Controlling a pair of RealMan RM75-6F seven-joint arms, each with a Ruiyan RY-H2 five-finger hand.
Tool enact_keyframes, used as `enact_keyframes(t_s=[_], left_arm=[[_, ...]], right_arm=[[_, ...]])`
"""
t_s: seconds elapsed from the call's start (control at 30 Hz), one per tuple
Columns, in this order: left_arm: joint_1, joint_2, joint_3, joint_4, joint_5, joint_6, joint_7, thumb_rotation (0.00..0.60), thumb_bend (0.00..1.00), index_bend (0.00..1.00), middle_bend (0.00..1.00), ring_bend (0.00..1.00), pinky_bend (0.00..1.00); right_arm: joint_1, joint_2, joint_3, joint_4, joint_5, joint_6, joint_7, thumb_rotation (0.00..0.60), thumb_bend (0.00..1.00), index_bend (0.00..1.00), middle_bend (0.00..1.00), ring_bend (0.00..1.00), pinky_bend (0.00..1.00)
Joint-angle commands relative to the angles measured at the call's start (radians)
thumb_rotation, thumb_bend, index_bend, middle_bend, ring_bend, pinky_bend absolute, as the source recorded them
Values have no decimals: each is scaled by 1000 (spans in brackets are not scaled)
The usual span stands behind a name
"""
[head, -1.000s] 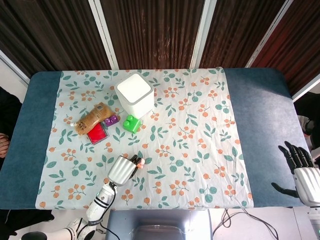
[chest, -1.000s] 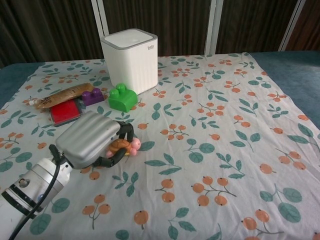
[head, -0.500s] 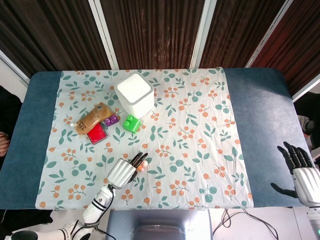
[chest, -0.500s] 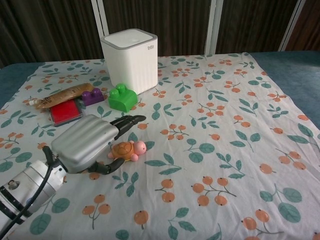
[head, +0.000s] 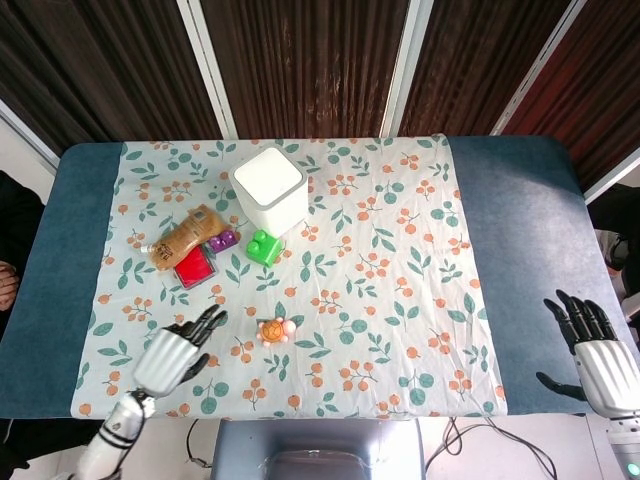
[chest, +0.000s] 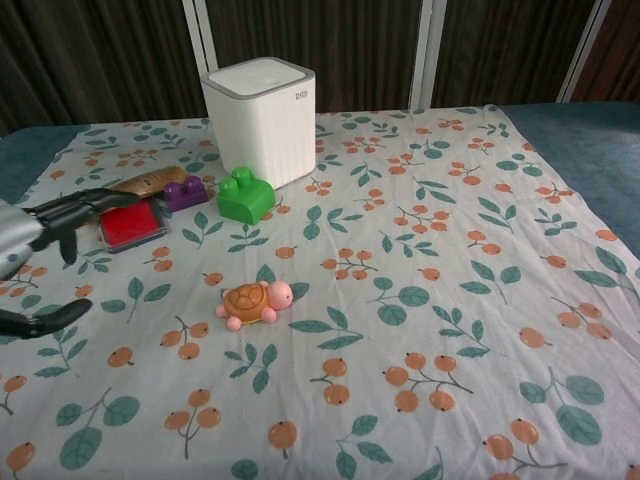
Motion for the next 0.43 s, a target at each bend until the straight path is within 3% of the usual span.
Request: enact_keyframes(t_s=[0.03, 0.13, 0.43], left_arm=[[150, 119, 64, -17, -22, 167, -225, 600, 323, 0, 23, 2, 114], [189, 129, 52, 48, -28, 210, -242, 600, 327, 0, 23, 0, 87], [212, 146, 17, 37, -21, 203, -246, 600, 329, 0, 24, 0, 85]], right_arm=[[-3, -4, -2, -8, 2, 3, -13, 600, 180, 0, 0, 0, 0], [-7, -9, 0, -6, 1, 13, -22, 600, 180, 0, 0, 0, 0], [-5, -13, 4, -2, 5, 11, -26, 600, 180, 0, 0, 0, 0]])
